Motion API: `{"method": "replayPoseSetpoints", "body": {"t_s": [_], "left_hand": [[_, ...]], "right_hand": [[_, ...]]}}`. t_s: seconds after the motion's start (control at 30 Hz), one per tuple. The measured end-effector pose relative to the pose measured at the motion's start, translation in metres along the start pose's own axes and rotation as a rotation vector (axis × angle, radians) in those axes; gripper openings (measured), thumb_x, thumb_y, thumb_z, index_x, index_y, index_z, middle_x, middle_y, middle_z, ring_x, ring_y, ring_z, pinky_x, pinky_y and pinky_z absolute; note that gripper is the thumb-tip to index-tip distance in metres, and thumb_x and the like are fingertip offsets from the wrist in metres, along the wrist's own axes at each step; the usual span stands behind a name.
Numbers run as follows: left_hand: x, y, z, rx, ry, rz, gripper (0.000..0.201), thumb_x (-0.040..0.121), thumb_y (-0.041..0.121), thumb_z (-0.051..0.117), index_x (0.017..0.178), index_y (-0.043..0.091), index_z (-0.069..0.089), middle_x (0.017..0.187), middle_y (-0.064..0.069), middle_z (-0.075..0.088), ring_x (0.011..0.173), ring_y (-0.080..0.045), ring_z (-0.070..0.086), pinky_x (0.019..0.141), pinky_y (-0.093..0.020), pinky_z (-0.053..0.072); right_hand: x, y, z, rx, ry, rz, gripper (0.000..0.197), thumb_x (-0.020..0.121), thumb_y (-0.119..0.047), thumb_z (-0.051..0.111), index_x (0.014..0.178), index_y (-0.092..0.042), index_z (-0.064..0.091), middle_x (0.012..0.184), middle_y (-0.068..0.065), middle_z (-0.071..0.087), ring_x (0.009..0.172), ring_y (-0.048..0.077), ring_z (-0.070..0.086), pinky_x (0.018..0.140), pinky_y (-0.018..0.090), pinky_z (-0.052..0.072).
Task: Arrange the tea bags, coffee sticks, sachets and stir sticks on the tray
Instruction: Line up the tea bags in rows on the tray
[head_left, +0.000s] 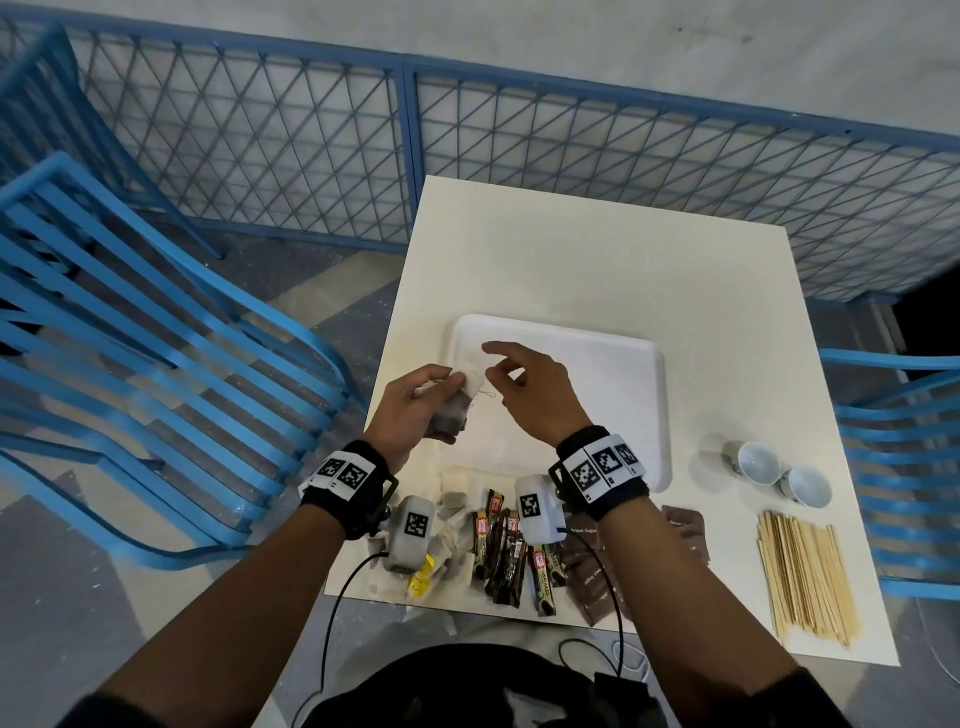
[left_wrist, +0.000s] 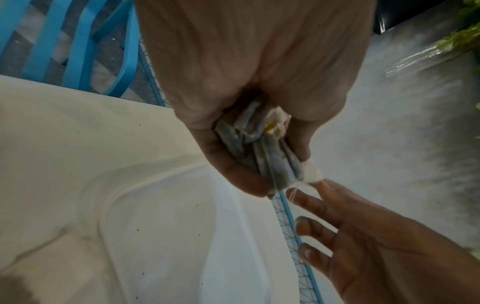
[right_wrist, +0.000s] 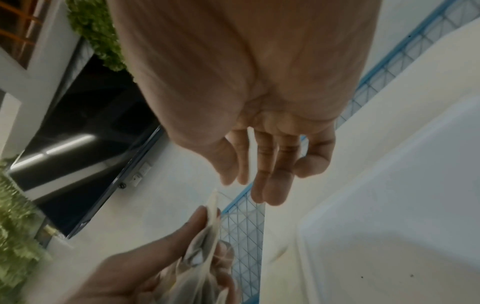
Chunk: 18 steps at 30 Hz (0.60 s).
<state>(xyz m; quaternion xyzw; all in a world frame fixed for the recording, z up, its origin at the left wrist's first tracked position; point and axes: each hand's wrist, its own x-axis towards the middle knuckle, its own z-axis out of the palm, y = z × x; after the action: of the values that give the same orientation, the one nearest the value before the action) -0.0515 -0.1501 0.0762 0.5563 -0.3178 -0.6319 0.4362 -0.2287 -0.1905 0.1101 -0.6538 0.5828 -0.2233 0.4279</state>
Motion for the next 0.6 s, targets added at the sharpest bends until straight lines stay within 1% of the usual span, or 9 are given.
{"method": "replayPoseSetpoints", "body": {"t_s": [0.07, 0.13, 0.2, 0.27, 0.3, 0.37, 0.43, 0.53, 0.6], "left_hand": [[-0.002, 0.002, 0.000, -0.007, -0.049, -0.018, 0.018, 0.097, 0.030, 0.067, 0.100, 0.012, 0.069, 0.081, -0.011, 0.068, 0.064, -0.030, 0.064, 0.052, -0.030, 0.052], [-0.003, 0.004, 0.000, -0.015, -0.097, -0.031, 0.022, 0.096, 0.032, 0.066, 0.101, 0.011, 0.067, 0.081, -0.011, 0.068, 0.063, -0.029, 0.065, 0.050, -0.029, 0.051], [-0.004, 0.005, -0.001, -0.029, -0.128, -0.042, 0.024, 0.092, 0.035, 0.066, 0.100, 0.012, 0.067, 0.081, -0.011, 0.067, 0.062, -0.029, 0.064, 0.049, -0.028, 0.050], [-0.004, 0.007, -0.002, -0.046, -0.154, -0.054, 0.023, 0.089, 0.036, 0.067, 0.097, 0.015, 0.066, 0.082, -0.013, 0.066, 0.064, -0.030, 0.064, 0.049, -0.029, 0.049], [-0.005, 0.007, -0.002, -0.051, -0.163, -0.063, 0.021, 0.088, 0.035, 0.068, 0.095, 0.015, 0.067, 0.082, -0.012, 0.066, 0.065, -0.031, 0.064, 0.050, -0.029, 0.049], [-0.005, 0.008, -0.003, -0.057, -0.175, -0.081, 0.014, 0.090, 0.031, 0.066, 0.093, 0.017, 0.067, 0.082, -0.011, 0.068, 0.065, -0.031, 0.064, 0.050, -0.029, 0.048], [-0.004, 0.007, -0.003, -0.046, -0.176, -0.094, 0.008, 0.096, 0.025, 0.063, 0.094, 0.018, 0.068, 0.083, -0.013, 0.068, 0.065, -0.031, 0.064, 0.051, -0.029, 0.047], [-0.002, 0.003, -0.003, -0.004, -0.137, -0.094, 0.015, 0.102, 0.021, 0.058, 0.092, 0.019, 0.069, 0.085, -0.014, 0.067, 0.061, -0.030, 0.062, 0.050, -0.029, 0.049], [-0.001, 0.002, -0.004, -0.005, -0.094, -0.089, 0.018, 0.104, 0.020, 0.056, 0.093, 0.018, 0.071, 0.083, -0.012, 0.067, 0.057, -0.029, 0.061, 0.049, -0.030, 0.050]], "right_hand": [[0.002, -0.002, -0.002, 0.004, -0.086, -0.048, 0.037, 0.098, -0.015, 0.056, 0.127, -0.037, 0.065, 0.102, -0.005, 0.068, 0.077, 0.016, 0.063, 0.073, 0.014, 0.044], [0.002, -0.004, -0.004, -0.004, -0.130, -0.101, 0.041, 0.098, -0.008, 0.052, 0.122, -0.037, 0.068, 0.098, -0.008, 0.067, 0.075, 0.016, 0.063, 0.067, 0.008, 0.042], [0.002, -0.005, -0.006, -0.018, -0.131, -0.145, 0.040, 0.096, -0.005, 0.053, 0.115, -0.035, 0.073, 0.094, -0.011, 0.066, 0.073, 0.012, 0.061, 0.066, 0.009, 0.044], [0.002, -0.008, -0.008, -0.003, -0.128, -0.171, 0.034, 0.094, -0.007, 0.059, 0.108, -0.033, 0.076, 0.091, -0.013, 0.067, 0.072, 0.005, 0.060, 0.069, 0.010, 0.045], [0.001, -0.009, -0.009, 0.000, -0.127, -0.187, 0.029, 0.093, -0.010, 0.063, 0.105, -0.033, 0.077, 0.093, -0.012, 0.068, 0.073, 0.004, 0.060, 0.071, 0.009, 0.043], [-0.001, -0.013, -0.013, 0.011, -0.132, -0.205, 0.020, 0.090, -0.015, 0.070, 0.099, -0.030, 0.077, 0.095, -0.008, 0.069, 0.075, 0.004, 0.060, 0.072, 0.008, 0.041], [-0.002, -0.015, -0.014, 0.023, -0.123, -0.209, 0.011, 0.088, -0.018, 0.074, 0.092, -0.028, 0.077, 0.095, -0.006, 0.069, 0.075, 0.005, 0.059, 0.070, 0.007, 0.039], [0.000, -0.013, -0.014, 0.021, -0.048, -0.190, 0.001, 0.087, -0.021, 0.076, 0.088, -0.022, 0.076, 0.094, -0.010, 0.071, 0.075, 0.008, 0.060, 0.068, 0.007, 0.037], [0.002, -0.012, -0.015, 0.009, -0.019, -0.180, 0.002, 0.088, -0.020, 0.075, 0.088, -0.018, 0.076, 0.090, -0.010, 0.073, 0.077, 0.011, 0.063, 0.069, 0.007, 0.038]]}}
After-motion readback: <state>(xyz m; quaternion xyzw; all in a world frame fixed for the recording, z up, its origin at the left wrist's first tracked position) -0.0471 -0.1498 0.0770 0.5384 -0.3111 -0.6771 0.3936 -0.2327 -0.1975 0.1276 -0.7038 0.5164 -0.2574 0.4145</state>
